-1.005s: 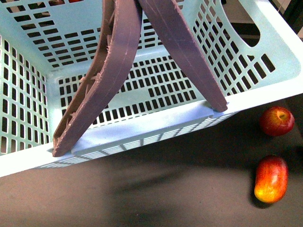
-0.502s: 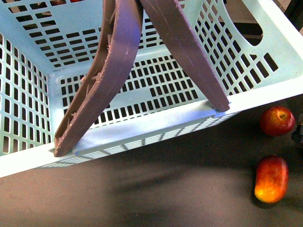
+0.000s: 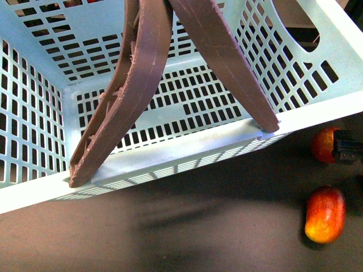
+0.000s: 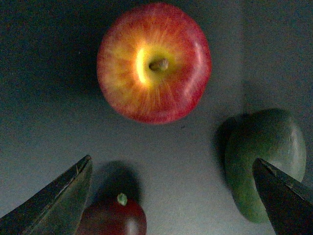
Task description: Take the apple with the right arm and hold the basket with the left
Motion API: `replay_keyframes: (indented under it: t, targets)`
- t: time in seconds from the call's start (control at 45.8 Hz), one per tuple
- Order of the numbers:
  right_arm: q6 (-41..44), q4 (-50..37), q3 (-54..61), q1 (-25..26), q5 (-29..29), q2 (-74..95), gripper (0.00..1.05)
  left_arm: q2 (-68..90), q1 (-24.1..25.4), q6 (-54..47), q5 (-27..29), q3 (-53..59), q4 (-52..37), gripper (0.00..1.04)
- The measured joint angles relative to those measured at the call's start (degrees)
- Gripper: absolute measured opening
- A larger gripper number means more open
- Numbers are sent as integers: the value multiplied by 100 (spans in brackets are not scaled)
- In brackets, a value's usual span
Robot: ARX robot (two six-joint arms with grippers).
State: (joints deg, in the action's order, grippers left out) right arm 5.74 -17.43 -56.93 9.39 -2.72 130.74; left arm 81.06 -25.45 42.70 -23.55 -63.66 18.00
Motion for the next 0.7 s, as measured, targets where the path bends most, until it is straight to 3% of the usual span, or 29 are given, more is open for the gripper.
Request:
replay_keyframes:
  t: [0.306, 0.699]
  targets:
    - [487, 595, -1279, -116, 107, 654, 96, 0, -2, 0, 9, 0, 0, 19]
    - [636, 966, -2114, -179, 55, 1392, 96, 0, 0, 0, 15, 0, 0, 19]
